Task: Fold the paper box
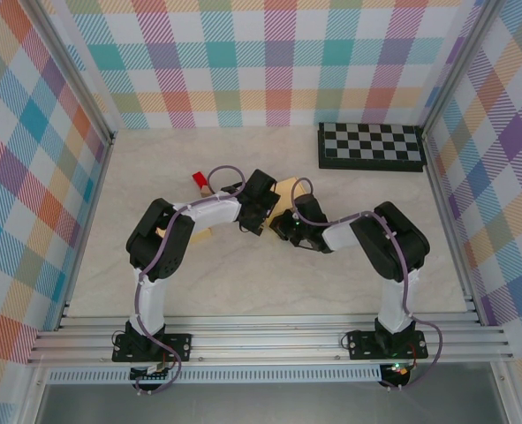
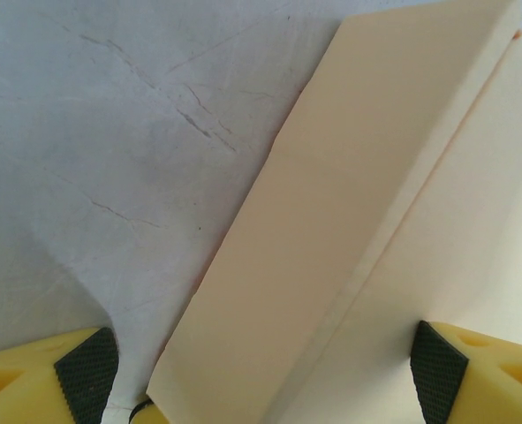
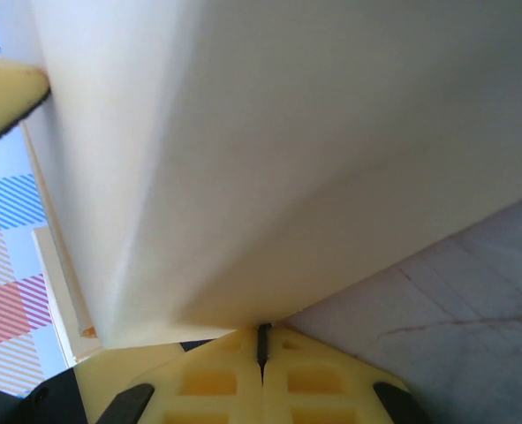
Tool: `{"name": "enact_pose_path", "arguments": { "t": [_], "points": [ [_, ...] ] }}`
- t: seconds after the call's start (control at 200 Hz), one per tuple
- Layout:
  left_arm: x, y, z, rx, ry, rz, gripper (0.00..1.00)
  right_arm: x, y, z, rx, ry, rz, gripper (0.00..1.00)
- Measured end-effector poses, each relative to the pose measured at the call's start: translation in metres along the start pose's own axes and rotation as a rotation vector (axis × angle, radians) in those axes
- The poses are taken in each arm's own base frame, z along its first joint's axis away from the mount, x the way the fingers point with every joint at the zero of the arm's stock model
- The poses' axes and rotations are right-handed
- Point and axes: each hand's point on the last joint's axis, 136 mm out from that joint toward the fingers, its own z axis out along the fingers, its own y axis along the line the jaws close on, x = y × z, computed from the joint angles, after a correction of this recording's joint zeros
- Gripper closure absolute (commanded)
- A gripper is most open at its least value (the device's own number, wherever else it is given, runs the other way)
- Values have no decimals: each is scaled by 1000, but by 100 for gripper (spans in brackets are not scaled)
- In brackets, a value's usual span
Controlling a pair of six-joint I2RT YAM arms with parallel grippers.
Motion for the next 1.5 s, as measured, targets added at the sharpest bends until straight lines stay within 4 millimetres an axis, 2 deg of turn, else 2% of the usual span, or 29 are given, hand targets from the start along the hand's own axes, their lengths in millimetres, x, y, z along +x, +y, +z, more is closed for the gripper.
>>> {"name": "enact_pose_path", "arguments": {
  "t": [0.135, 0.21, 0.285, 0.405, 0.495, 0.6, 0.68, 0.795, 0.955, 1.055, 1.125, 1.22, 1.325, 1.4, 1.5],
  "points": [
    [0, -1, -1, 0, 0, 10, 13, -2, 0, -3, 11, -11, -2, 92],
    [0, -3, -3, -2, 0, 27, 13, -9, -3, -14, 37, -44, -11, 91],
    [0, -8, -6, 1, 0, 48, 14, -23, 0, -34, 54, -88, -34, 90],
    [1, -13, -9, -15, 2, 99, 13, -42, 21, -76, 44, -162, -115, 90],
    [0, -15, -14, -43, 3, 149, 13, -44, 32, -104, 47, -194, -187, 89],
    [-1, -14, -20, -83, 5, 226, 12, -43, 29, -130, 87, -212, -254, 88],
    [-4, -16, -28, -104, 5, 296, 11, -42, 20, -142, 125, -209, -283, 88],
    [-7, -43, -46, -64, 2, 424, 12, -47, -1, -154, 181, -215, -282, 88],
    [-20, -111, -82, 123, 17, 619, 14, -57, -25, -157, 212, -201, -242, 91],
    [-39, -151, -91, 227, 9, 742, 19, -65, -33, -151, 203, -187, -217, 92],
    [-54, -174, -84, 285, 2, 833, 20, -67, -40, -143, 206, -171, -202, 92],
    [-65, -183, -62, 314, 23, 935, 22, -68, -49, -131, 213, -138, -180, 93],
    [-70, -175, -27, 314, 81, 999, 24, -70, -53, -119, 209, -115, -165, 93],
    [-65, -165, -3, 312, 138, 1023, 25, -72, -54, -112, 202, -105, -159, 93],
    [-56, -155, 16, 317, 206, 1027, 28, -76, -54, -103, 195, -94, -150, 93]
  ]
}}
